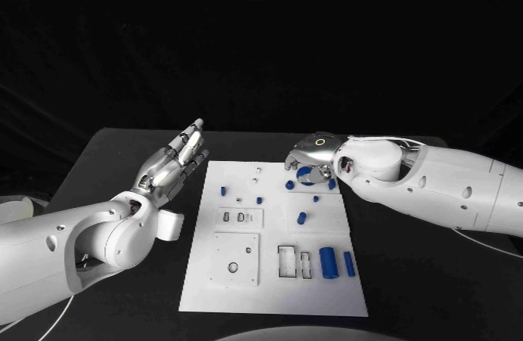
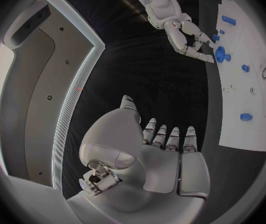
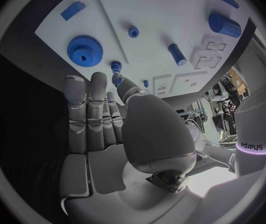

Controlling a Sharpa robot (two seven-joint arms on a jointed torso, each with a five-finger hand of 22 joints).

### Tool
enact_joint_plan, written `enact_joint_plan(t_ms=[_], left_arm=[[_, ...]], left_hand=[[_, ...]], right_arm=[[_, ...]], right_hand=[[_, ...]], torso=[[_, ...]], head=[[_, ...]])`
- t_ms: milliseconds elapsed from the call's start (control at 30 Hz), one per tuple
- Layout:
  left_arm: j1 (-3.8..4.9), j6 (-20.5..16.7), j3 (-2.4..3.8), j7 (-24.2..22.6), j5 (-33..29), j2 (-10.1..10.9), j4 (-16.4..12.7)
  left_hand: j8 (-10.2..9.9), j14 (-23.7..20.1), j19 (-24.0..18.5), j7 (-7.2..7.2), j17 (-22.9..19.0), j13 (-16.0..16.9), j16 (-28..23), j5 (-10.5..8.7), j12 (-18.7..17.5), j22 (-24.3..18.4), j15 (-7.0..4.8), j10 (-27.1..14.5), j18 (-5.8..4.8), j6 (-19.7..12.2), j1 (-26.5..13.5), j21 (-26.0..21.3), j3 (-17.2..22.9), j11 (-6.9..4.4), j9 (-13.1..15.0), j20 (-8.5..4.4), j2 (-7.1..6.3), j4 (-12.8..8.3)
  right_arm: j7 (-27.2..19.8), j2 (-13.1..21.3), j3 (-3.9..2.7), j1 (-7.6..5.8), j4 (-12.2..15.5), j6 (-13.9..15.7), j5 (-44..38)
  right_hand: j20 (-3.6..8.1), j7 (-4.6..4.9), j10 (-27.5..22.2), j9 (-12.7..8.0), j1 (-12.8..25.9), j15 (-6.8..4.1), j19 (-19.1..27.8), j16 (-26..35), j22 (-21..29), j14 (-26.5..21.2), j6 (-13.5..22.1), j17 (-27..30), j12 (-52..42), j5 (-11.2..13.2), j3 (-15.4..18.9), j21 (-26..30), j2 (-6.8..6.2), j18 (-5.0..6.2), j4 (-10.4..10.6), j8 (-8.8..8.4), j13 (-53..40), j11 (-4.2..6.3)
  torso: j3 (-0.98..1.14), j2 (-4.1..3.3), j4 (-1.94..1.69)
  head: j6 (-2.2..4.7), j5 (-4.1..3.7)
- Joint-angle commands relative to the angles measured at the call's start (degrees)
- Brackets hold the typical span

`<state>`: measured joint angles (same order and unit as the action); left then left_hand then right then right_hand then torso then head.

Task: Assemble the parts on the task board

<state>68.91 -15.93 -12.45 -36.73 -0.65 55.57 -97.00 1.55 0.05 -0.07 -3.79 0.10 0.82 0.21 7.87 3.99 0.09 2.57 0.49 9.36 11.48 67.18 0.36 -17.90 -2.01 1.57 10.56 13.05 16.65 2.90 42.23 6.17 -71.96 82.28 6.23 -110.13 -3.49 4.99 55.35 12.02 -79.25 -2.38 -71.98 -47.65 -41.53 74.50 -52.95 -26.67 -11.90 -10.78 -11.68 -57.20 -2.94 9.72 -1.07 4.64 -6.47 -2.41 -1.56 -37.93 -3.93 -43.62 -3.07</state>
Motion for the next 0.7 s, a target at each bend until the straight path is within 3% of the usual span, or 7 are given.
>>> enact_joint_plan(t_ms=[33,367,700], left_arm=[[0.08,1.6,0.05,-0.7,0.5,-0.2,0.0],[0.08,1.8,0.04,-0.5,0.5,-0.2,0.3],[0.03,2.0,0.01,-0.4,0.4,-0.1,0.4]], left_hand=[[0.1,-0.1,0.1,0.18,-0.1,0.1,-0.2,0.41,0.4,-0.1,0.41,0.0,0.91,0.0,0.7,-0.4,0.3,0.41,0.0,0.4,0.19,0.0],[0.1,-0.1,0.1,0.17,-0.1,0.1,-0.2,1.02,0.5,-0.1,0.63,0.0,0.92,0.0,0.9,-0.4,0.5,0.93,0.0,0.68,0.37,0.0],[0.1,-0.1,0.1,0.1,-0.1,0.1,-0.2,1.49,0.6,-0.1,0.76,0.0,0.93,-0.1,1.2,-0.4,0.6,1.23,0.0,0.87,0.46,0.0]], right_arm=[[-1.1,-0.4,0.01,0.58,-0.8,1.0,0.0],[-2.0,-1.9,0.01,2.08,-3.6,2.0,0.7],[-3.2,-3.9,0.0,3.55,-6.6,2.5,1.2]], right_hand=[[-0.05,-0.12,0.2,0.2,0.1,-0.26,-0.4,-0.5,-1.1,0.0,0.4,-0.2,-0.3,-0.7,-0.7,-0.8,-0.48,-1.15,0.0,-0.35,-0.2,-0.04],[-0.06,-0.06,0.3,0.4,0.5,-0.25,-0.9,-1.7,-5.1,-0.1,0.8,-1.0,-0.4,-3.4,-3.3,-3.6,-1.37,-1.64,0.5,-0.77,-0.7,-0.12],[-0.08,-0.05,0.4,0.6,0.6,-0.25,-1.4,-3.0,-7.7,0.1,0.6,-2.3,-0.5,-4.3,-4.7,-5.4,-1.82,-2.0,0.8,-0.7,-1.0,-0.18]], torso=[[-0.06,0.33,-0.01],[-0.1,0.5,-0.06],[-0.09,0.64,-0.09]], head=[[-0.05,-0.07],[-0.54,-0.09],[-1.25,-0.12]])
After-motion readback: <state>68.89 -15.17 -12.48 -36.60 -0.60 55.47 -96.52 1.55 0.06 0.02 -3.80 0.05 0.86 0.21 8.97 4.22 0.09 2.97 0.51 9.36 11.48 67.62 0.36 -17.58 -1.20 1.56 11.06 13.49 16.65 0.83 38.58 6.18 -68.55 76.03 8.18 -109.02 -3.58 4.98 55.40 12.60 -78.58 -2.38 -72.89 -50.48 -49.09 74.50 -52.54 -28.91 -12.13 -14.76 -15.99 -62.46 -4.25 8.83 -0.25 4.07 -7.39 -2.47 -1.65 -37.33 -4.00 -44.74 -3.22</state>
